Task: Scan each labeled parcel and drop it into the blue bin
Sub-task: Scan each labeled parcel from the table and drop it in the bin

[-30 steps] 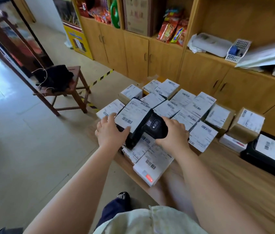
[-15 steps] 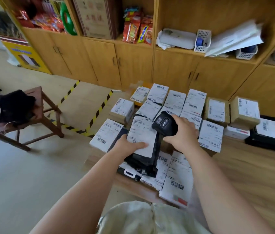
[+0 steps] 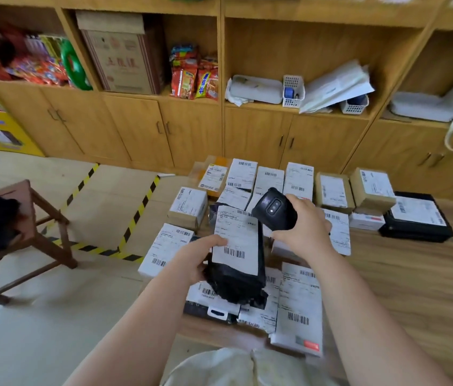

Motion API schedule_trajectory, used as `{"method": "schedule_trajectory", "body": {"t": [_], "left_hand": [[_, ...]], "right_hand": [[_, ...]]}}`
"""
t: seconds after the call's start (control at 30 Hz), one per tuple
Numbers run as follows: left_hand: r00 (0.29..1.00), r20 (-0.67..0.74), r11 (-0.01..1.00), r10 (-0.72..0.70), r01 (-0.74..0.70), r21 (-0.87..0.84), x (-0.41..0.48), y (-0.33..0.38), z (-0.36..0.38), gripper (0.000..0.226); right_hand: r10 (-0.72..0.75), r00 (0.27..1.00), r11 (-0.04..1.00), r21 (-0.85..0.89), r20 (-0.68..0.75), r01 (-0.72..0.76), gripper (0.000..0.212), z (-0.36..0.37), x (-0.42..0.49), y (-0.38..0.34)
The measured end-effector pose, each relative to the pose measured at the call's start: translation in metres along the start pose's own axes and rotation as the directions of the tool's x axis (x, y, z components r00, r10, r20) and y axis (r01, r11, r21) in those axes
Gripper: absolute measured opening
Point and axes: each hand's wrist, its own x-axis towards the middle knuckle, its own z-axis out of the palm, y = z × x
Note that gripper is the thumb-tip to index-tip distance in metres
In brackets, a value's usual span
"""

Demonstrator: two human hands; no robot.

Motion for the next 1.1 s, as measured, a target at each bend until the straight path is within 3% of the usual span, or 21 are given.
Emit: {"method": "schedule_trajectory", "body": {"t": [0.07,0.13,0.2,0.27,0.33,0.37,0.43,0.5,0.57,0.6,0.67,0.7,0.77,0.83,1.0,1.1], "left_hand": [[0.998,-0.006,0.997,0.068,-0.068,0.048,-0.002,0.009,-0.005,0.027],[0.968,-0.041,0.935,0.247,-0.227,0.272,0.001,0.018,-0.008,0.027],[0.902,-0.020,0.769,0.430,-0.355,0.532,-0.001,0.021,-0.004,0.022],[0.857,0.062,0.576,0.512,-0.396,0.715,-0.006,0.018,0.007,0.029],[0.841,0.083,0.455,0.534,-0.369,0.811,-0.007,0.012,0.018,0.024],[0.853,0.065,0.410,0.518,-0.314,0.857,-0.006,0.007,0.021,0.032],[0.866,0.017,0.336,0.500,-0.212,0.918,-0.004,-0.002,0.024,0.077],[0.848,0.001,0.317,0.529,-0.199,0.927,-0.005,-0.005,0.023,0.108],[0.856,-0.030,0.437,0.516,-0.233,0.869,0.000,-0.002,0.015,0.115],[0.873,-0.057,0.576,0.484,-0.269,0.772,0.002,0.002,0.009,0.115],[0.906,-0.127,0.854,0.404,-0.324,0.408,0.003,0.013,-0.008,0.108],[0.920,-0.154,0.924,0.360,-0.329,0.194,0.001,0.018,-0.016,0.095],[0.947,-0.165,0.947,0.275,-0.296,-0.121,0.001,0.024,-0.030,0.059],[0.956,-0.164,0.913,0.243,-0.282,-0.293,0.003,0.025,-0.039,0.035],[0.913,-0.278,0.804,0.299,-0.398,-0.442,0.004,0.017,-0.043,0.057],[0.853,-0.377,0.799,0.361,-0.491,-0.347,0.002,0.012,-0.040,0.075]], "right_hand": [[0.007,1.000,1.000,0.015,-0.024,-0.007,0.083,-0.001,-0.002,0.002],[0.021,0.999,1.000,0.014,-0.042,-0.020,0.082,0.000,-0.004,0.004],[0.031,0.998,0.999,0.016,-0.048,-0.031,0.082,0.003,-0.008,0.006],[0.046,0.998,0.999,0.016,-0.041,-0.046,0.085,0.006,-0.011,0.007],[0.062,0.998,0.998,0.009,-0.028,-0.062,0.090,0.008,-0.016,0.006],[0.061,0.998,0.998,0.004,-0.028,-0.061,0.091,0.008,-0.019,0.007],[0.052,0.998,0.999,-0.001,-0.028,-0.052,0.091,0.008,-0.024,0.007],[0.048,0.998,0.999,0.003,-0.028,-0.048,0.091,0.007,-0.028,0.007],[0.046,0.998,0.999,0.011,-0.039,-0.045,0.091,0.005,-0.030,0.006],[0.043,0.998,0.999,0.017,-0.048,-0.042,0.091,0.003,-0.031,0.006],[0.035,0.998,0.999,0.020,-0.057,-0.034,0.092,0.001,-0.033,0.003],[0.028,0.998,1.000,0.009,-0.056,-0.028,0.093,0.000,-0.035,0.001],[0.001,0.999,0.999,-0.035,-0.044,-0.003,0.094,0.000,-0.037,-0.006],[-0.049,0.999,0.996,-0.071,-0.017,0.047,0.092,0.002,-0.041,-0.015],[-0.238,0.971,0.928,-0.293,0.009,0.230,0.082,0.016,-0.052,-0.029],[-0.276,0.960,0.904,-0.329,0.044,0.274,0.079,0.023,-0.053,-0.035]]}}
